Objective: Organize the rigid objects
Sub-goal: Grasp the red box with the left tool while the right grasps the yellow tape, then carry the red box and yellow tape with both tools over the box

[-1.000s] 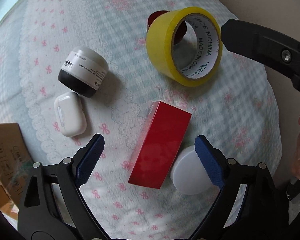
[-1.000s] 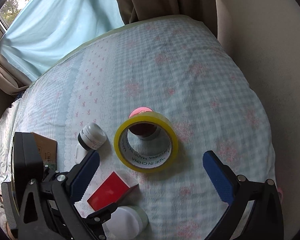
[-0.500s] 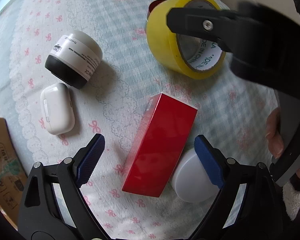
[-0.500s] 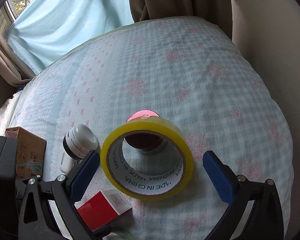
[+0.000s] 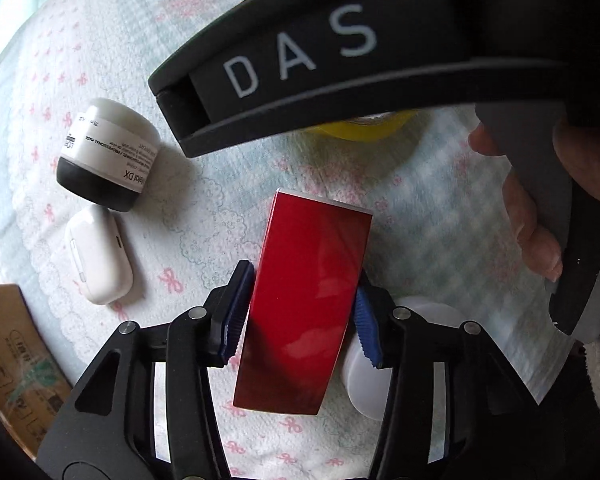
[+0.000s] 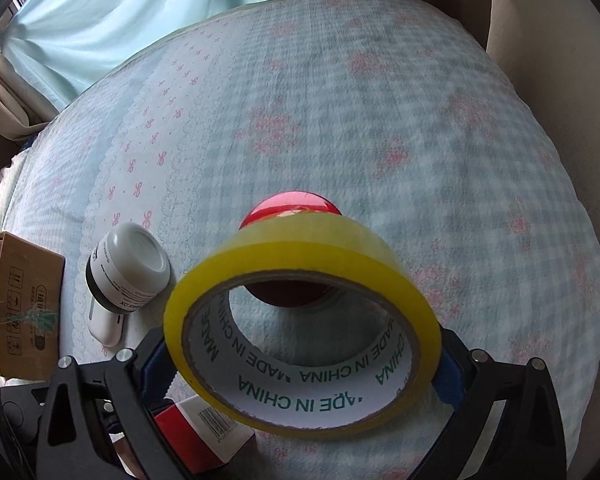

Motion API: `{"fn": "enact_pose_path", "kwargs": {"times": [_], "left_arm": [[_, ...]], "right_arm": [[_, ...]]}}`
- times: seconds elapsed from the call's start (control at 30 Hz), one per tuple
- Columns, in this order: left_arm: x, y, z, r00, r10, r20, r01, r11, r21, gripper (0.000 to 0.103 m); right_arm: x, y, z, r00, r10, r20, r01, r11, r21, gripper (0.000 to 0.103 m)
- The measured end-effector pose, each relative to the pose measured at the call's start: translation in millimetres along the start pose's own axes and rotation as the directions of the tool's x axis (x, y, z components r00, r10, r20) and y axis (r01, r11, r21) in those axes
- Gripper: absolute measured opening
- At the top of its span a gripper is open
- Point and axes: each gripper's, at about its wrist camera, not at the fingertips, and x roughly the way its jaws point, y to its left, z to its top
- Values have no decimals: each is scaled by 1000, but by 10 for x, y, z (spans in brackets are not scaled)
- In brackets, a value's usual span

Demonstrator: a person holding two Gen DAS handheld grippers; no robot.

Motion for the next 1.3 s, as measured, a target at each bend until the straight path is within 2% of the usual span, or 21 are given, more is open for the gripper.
{"fn": "enact_pose_path", "kwargs": {"times": [0.2,0.33,0.37,0.73,0.8,1.0,1.3], "left_arm": [[-50,77,9,1000,3,1,-3,1000,-4,42],[-124,212,-49,1000,-10,3,11,998,-58,42],[-100,239,43,1000,-9,9,10,997,-72,42],[-680,526,83,995,3,103,16,983,-183,42],[-875,700,-58,992,6,128,20,979,-203,42],[-1628,655,-127,973,28,228,33,965,-259,42],[-2921,865,-482,920,85,382,74,921,-383,42]], "right_arm": [[-42,24,-19,1000,-11,6,11,1000,1,100],[-103,-5,-11,1000,-11,14,11,1000,24,100],[-130,-17,-12,1000,-10,16,9,1000,30,100],[-703,23,16,997,-31,74,27,998,56,100],[-890,53,22,995,-39,89,34,998,57,100],[-1612,231,14,988,-53,148,45,998,53,100],[-2697,777,-122,977,-32,210,37,999,-21,100]]}}
